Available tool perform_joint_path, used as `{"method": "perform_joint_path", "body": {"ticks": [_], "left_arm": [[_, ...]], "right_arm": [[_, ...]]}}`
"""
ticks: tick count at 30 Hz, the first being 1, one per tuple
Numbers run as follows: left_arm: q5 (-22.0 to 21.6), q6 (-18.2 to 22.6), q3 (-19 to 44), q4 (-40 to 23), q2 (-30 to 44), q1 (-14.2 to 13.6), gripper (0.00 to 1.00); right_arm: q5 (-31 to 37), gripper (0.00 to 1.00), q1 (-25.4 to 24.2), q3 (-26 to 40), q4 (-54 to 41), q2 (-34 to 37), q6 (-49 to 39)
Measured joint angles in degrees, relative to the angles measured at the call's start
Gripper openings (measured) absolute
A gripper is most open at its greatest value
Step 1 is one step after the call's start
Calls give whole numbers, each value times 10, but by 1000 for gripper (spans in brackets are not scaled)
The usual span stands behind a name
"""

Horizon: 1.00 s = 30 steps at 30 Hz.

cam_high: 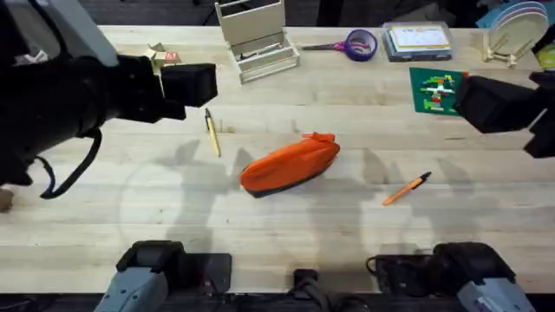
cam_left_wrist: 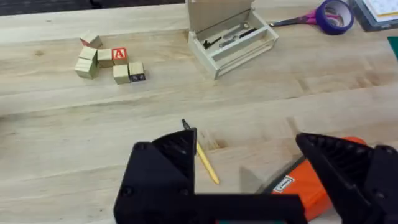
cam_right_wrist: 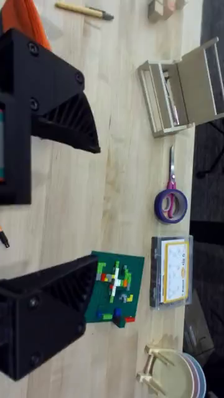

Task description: Unzip the bag, pick up the pens from the table one at a time and place them inside, then zip the bag closed.

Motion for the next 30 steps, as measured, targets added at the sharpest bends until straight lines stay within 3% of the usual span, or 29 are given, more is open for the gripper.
{"method": "perform_joint_path", "body": {"ticks": [5, 8, 11, 20, 26, 30], "left_arm": [[2, 8, 0, -12, 0, 0, 993], [23, 41, 0, -28, 0, 0, 993], [66, 103, 0, -58, 0, 0, 993], [195, 362, 0, -199, 0, 0, 993], [236, 461, 0, -248, 0, 0, 993], [251, 500, 0, -260, 0, 0, 993]], "right_arm": [[0, 998, 0, 0, 0, 0, 0], [0, 998, 0, 0, 0, 0, 0], [0, 998, 0, 0, 0, 0, 0], [0, 998, 0, 0, 0, 0, 0], [0, 997, 0, 0, 0, 0, 0], [0, 997, 0, 0, 0, 0, 0]]}}
